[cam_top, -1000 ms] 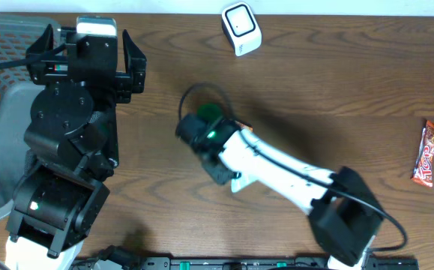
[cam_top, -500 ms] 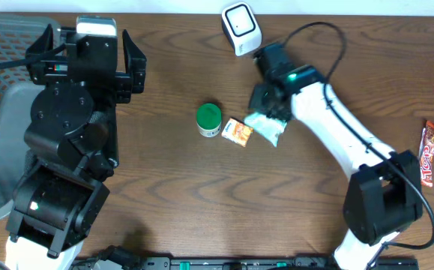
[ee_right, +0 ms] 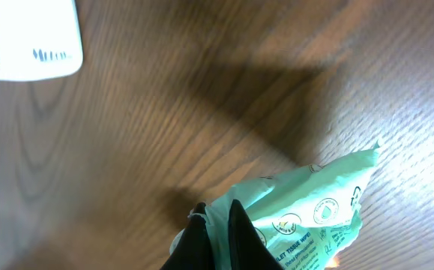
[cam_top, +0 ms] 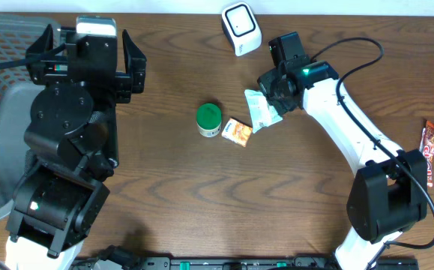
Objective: Scan the item barcode
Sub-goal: 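Lift the wipes pack and hold it against the scanner window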
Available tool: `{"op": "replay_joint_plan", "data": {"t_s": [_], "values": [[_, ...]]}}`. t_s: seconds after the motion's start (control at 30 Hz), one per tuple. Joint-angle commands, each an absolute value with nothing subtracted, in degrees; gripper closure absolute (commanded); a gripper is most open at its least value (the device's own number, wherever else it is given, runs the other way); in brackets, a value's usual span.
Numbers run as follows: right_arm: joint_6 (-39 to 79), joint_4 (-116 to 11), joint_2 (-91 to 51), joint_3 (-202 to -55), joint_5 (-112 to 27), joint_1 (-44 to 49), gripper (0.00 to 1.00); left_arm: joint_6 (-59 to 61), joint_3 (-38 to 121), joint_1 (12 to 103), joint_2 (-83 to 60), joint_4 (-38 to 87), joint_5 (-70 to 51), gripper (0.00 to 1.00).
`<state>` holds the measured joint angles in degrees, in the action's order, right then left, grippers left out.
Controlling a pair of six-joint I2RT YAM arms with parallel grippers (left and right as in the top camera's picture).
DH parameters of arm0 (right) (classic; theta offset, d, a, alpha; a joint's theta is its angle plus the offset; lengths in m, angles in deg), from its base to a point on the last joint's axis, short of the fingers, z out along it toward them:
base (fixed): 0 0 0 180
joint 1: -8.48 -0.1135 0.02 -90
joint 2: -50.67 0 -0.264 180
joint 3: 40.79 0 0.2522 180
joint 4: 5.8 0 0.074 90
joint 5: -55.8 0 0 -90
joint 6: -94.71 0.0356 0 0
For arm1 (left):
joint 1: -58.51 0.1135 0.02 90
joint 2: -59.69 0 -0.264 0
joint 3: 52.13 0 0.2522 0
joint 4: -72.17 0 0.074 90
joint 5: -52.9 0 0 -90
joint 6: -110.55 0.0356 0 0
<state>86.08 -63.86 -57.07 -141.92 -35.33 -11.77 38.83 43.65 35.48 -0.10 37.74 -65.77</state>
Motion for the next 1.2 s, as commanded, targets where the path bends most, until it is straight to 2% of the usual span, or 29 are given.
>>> {"op": "replay_joint_plan", "data": {"t_s": [0.0, 0.4, 0.6, 0.83, 1.07, 1.17], "values": [[94.7, -63.8, -56.8, -142.5, -35.1, -11.4, 0.99, 39.4, 44.6, 35.7, 0.2, 37.8, -66.1, 0.00], [94.4, -63.6, -56.8, -142.5, -36.6, -10.6, 0.99, 39.4, 44.6, 35.7, 0.2, 37.8, -66.1, 0.00], [89.8, -62.2, -56.8, -142.5, -37.5, -10.0, 0.99, 39.4, 44.6, 35.7, 0.2, 37.8, -66.1, 0.00], [77.7, -54.1, -56.8, -142.5, -45.4, -8.6, 0.98, 39.4, 44.6, 35.7, 0.2, 37.8, -66.1, 0.00], [52.4, -34.5, -56.8, -142.5, -61.4, -6.5, 0.99, 39.4, 44.6, 35.7, 0.2, 37.8, -66.1, 0.00], [47.9, -29.7, -56.8, -142.5, -61.9, -5.7, 0.99, 39.4, 44.6, 35.7, 0.2, 37.8, -66.1, 0.00]]}}
